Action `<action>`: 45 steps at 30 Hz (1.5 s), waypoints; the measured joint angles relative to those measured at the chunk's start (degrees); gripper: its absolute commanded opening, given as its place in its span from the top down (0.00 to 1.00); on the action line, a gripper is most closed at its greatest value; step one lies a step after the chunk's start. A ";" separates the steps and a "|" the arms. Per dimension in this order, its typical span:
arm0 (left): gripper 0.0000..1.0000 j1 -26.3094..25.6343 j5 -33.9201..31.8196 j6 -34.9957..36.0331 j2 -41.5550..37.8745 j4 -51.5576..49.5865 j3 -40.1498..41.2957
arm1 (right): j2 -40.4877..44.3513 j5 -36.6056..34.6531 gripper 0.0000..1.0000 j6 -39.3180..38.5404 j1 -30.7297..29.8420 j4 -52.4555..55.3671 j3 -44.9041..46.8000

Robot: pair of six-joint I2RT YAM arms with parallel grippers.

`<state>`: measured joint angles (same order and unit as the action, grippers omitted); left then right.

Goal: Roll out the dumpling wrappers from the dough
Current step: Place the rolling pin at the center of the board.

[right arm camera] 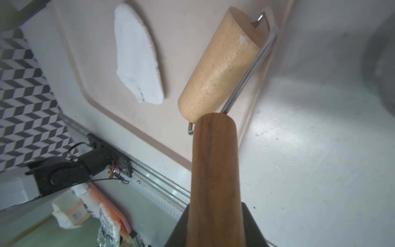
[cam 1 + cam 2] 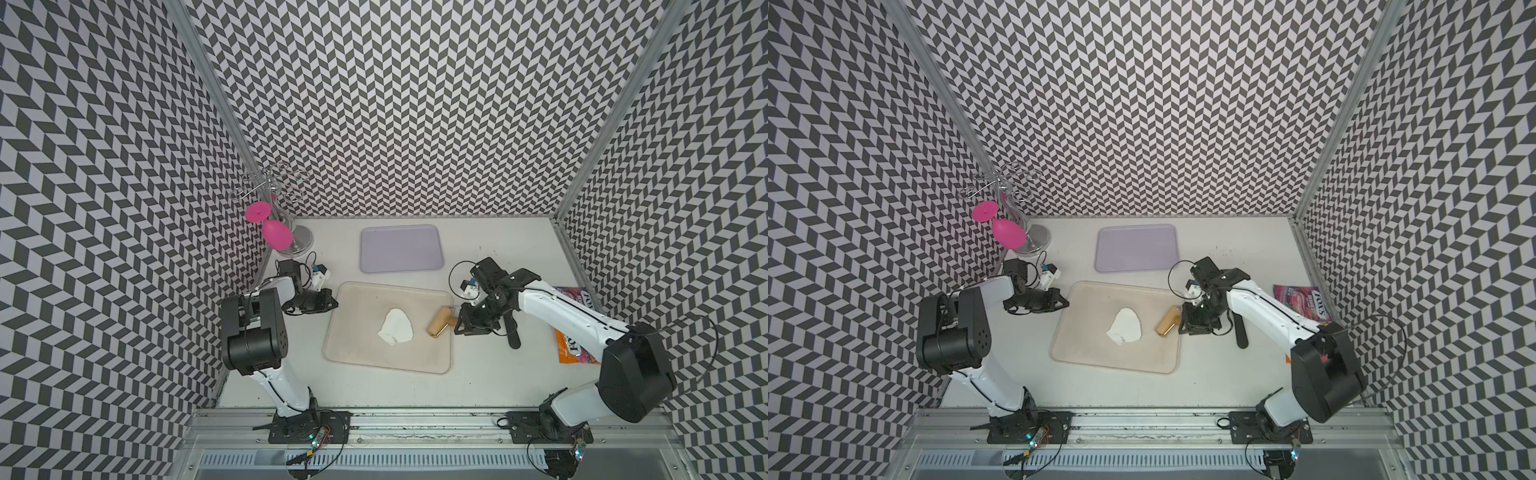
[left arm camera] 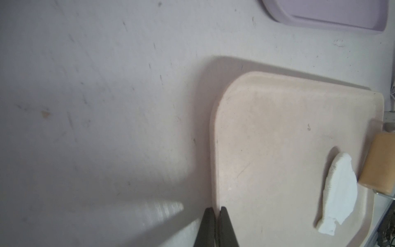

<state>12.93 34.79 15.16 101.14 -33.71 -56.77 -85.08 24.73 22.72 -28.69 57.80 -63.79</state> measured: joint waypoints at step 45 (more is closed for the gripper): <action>0.00 -1.70 5.18 -0.26 -18.73 -0.81 2.14 | -31.12 -5.05 0.92 10.78 18.03 -42.75 -17.81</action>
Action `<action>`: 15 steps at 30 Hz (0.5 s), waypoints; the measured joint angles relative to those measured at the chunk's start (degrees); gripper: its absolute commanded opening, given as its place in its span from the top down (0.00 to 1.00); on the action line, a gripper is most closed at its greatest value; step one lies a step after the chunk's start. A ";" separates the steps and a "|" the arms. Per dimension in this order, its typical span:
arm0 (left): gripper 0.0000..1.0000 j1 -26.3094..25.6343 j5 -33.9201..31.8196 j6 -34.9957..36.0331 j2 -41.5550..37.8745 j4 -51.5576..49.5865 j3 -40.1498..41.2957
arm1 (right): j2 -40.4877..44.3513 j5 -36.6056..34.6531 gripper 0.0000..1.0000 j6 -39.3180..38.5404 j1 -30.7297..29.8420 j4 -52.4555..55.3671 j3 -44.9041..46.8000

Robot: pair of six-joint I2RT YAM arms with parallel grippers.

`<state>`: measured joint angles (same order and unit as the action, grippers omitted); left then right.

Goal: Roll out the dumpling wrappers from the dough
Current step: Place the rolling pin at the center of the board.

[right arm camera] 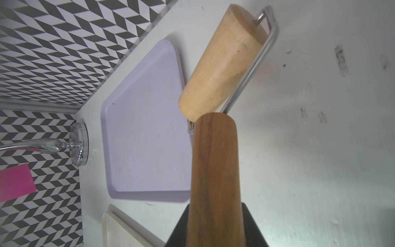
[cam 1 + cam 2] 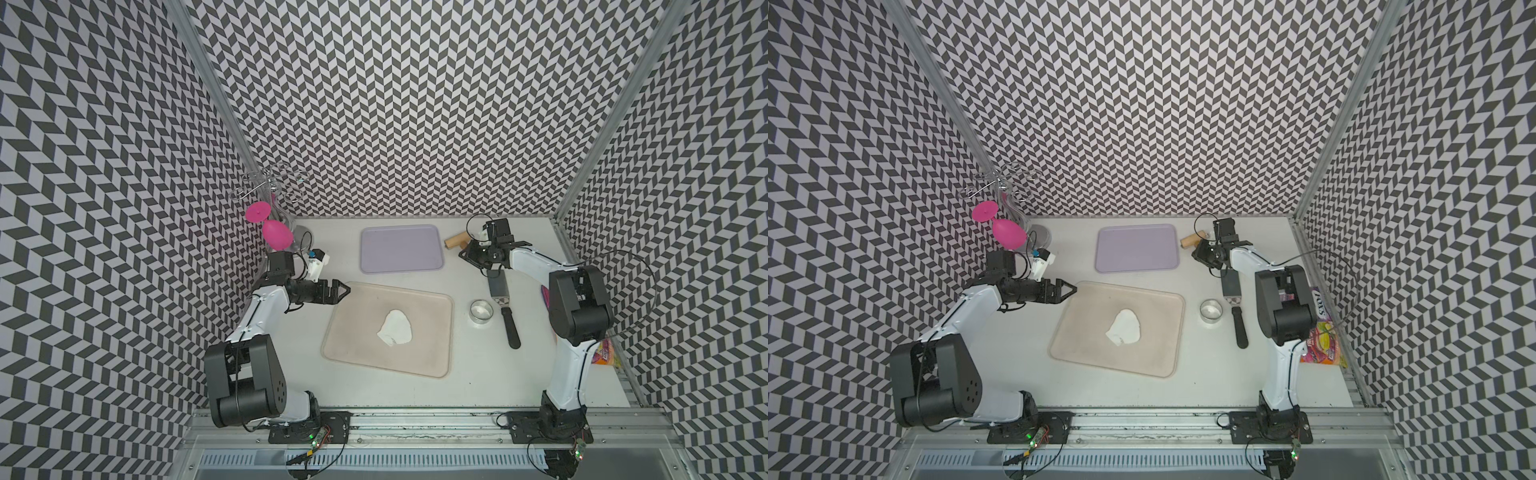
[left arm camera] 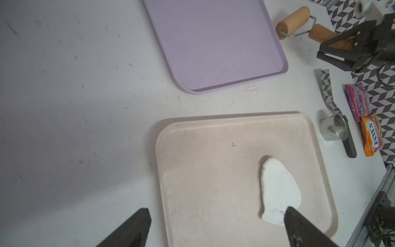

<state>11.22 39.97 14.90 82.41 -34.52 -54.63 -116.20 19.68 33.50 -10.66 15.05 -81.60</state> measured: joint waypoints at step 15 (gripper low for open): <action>0.00 0.00 -0.04 0.04 0.48 -0.02 0.00 | 1.99 -0.22 0.31 -2.25 0.68 7.50 3.04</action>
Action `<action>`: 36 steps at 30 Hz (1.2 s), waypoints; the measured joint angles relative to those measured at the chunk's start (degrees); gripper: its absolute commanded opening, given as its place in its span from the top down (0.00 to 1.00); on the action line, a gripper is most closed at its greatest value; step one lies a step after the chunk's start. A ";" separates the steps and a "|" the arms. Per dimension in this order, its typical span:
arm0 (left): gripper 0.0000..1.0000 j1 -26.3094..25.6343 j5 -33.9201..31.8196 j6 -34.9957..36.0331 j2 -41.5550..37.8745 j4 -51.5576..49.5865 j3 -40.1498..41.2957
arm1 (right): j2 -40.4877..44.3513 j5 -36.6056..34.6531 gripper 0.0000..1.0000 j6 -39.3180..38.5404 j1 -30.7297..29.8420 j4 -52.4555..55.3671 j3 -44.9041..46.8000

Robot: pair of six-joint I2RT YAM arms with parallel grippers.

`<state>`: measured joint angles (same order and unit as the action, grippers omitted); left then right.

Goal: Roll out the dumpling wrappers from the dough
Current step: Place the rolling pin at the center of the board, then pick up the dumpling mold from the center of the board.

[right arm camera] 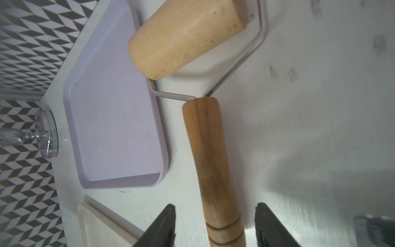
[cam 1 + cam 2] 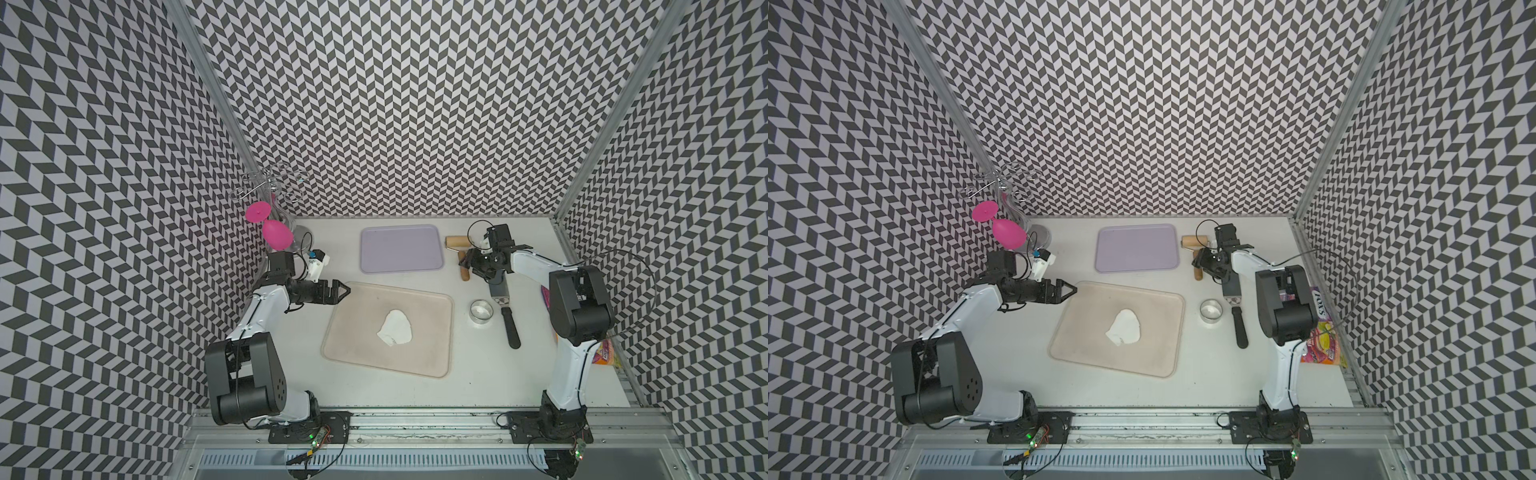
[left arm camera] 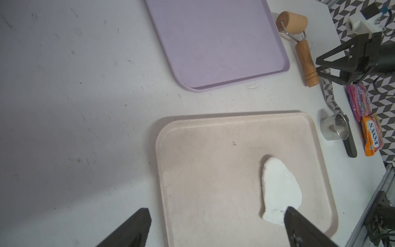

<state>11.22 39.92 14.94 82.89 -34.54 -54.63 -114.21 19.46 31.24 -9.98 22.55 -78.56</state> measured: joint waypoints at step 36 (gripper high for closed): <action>0.05 -1.95 0.26 0.44 1.90 -0.11 0.00 | 29.29 -7.43 0.66 -5.62 0.15 11.67 27.65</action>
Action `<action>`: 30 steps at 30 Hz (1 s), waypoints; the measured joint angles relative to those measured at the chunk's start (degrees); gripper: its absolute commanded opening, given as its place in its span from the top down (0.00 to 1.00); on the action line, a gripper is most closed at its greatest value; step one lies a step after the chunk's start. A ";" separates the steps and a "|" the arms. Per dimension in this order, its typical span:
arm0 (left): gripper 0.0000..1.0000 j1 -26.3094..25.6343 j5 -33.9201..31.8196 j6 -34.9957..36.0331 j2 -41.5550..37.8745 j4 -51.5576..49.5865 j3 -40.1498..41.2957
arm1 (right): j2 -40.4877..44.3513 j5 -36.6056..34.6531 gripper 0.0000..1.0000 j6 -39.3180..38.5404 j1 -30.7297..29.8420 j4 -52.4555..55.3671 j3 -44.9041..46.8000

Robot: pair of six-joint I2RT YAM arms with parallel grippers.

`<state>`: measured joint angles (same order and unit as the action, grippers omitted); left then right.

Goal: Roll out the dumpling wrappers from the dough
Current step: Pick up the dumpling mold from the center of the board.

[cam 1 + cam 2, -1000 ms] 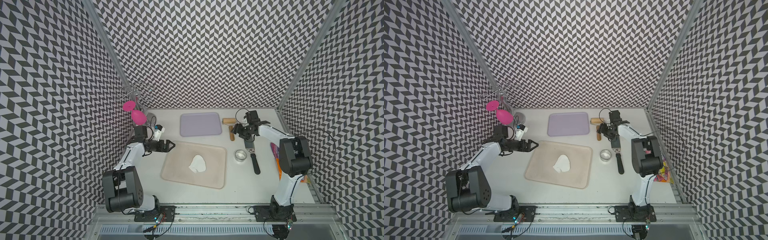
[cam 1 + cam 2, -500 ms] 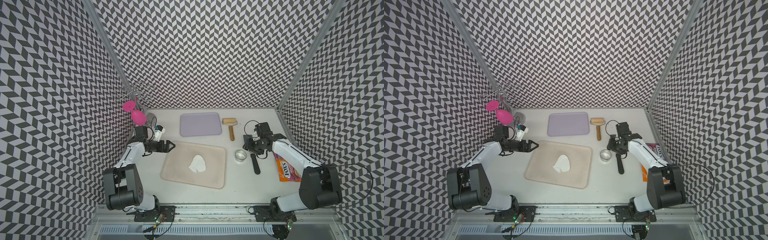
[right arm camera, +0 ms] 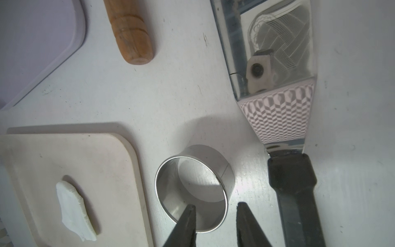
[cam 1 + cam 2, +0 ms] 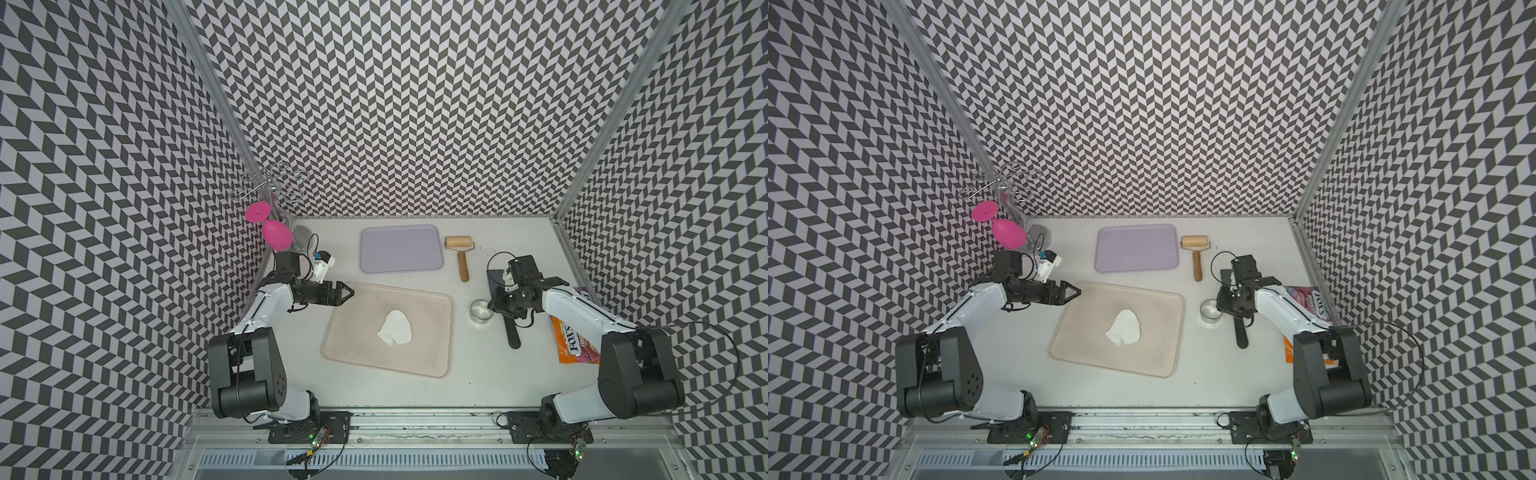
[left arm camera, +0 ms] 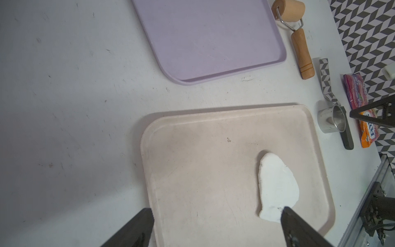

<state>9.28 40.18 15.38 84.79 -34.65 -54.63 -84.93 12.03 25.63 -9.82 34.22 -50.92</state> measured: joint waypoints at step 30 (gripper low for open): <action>0.07 -0.76 -0.35 0.00 0.72 -0.11 0.00 | -1.66 -4.13 1.00 -1.92 -8.09 7.96 -12.96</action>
<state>8.51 39.83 15.38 85.52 -34.76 -54.63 -86.59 7.90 23.70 -17.91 42.17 -63.88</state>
